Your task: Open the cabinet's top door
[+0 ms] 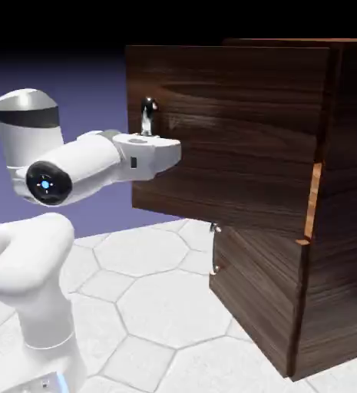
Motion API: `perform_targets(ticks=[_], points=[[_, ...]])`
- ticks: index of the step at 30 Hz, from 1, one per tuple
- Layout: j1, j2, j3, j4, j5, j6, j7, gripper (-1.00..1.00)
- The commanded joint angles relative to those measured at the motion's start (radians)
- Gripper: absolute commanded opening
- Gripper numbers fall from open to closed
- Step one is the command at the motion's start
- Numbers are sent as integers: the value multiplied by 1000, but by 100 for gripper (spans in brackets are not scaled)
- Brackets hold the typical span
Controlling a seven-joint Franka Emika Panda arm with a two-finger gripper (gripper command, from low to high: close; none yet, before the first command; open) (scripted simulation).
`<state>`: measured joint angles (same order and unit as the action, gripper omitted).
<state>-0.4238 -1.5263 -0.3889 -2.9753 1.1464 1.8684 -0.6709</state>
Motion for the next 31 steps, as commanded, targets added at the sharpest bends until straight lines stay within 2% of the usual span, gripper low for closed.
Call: perform_targets(ticks=[1,9,17,30,31], points=[[5,16,-36,14,-32,-24,-6,-100],[126,180,-326,193,-272,-253,-64,-100],[394,332,-592,475,-456,-505,-100,-100],[833,397,-865,893,-590,-814,-72,-100],[833,397,-865,893,-590,-814,-72,100]])
